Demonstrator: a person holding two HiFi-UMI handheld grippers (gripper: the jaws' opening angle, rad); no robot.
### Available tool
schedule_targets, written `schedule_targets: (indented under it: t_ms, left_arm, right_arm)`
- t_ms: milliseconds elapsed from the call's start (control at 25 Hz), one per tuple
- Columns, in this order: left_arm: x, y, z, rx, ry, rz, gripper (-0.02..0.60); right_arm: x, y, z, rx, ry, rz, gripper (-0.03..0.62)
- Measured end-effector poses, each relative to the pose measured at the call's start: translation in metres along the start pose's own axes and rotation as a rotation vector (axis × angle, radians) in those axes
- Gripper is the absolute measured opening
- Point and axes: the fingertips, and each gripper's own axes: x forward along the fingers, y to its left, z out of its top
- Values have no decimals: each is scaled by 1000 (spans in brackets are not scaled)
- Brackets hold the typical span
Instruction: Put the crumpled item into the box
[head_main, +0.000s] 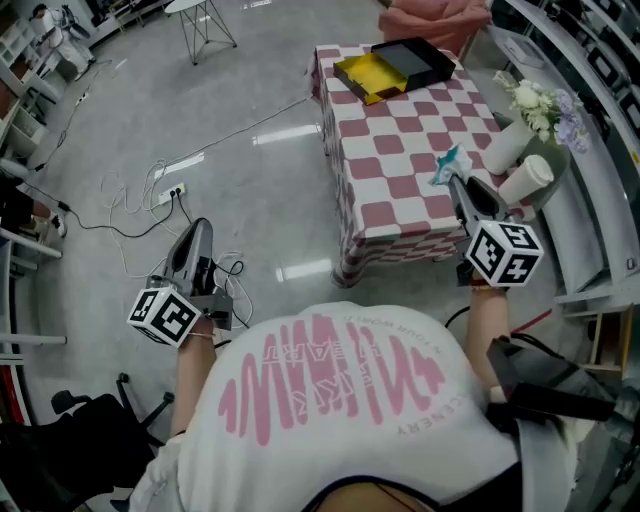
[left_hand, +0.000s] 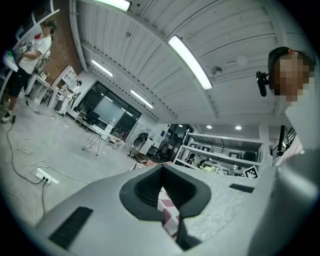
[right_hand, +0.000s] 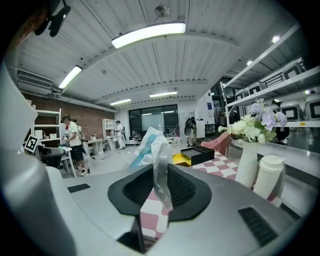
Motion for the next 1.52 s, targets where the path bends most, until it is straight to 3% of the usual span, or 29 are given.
schedule_targets:
  t_ms: [880,1520]
  left_arm:
    - [17,82,14,-28,33,26,8]
    - [150,179,60,15,97,-12,8]
  right_arm:
    - [91,19,-10,-11,116,-42,77]
    - [264,-13,13,-17,172,-77,77]
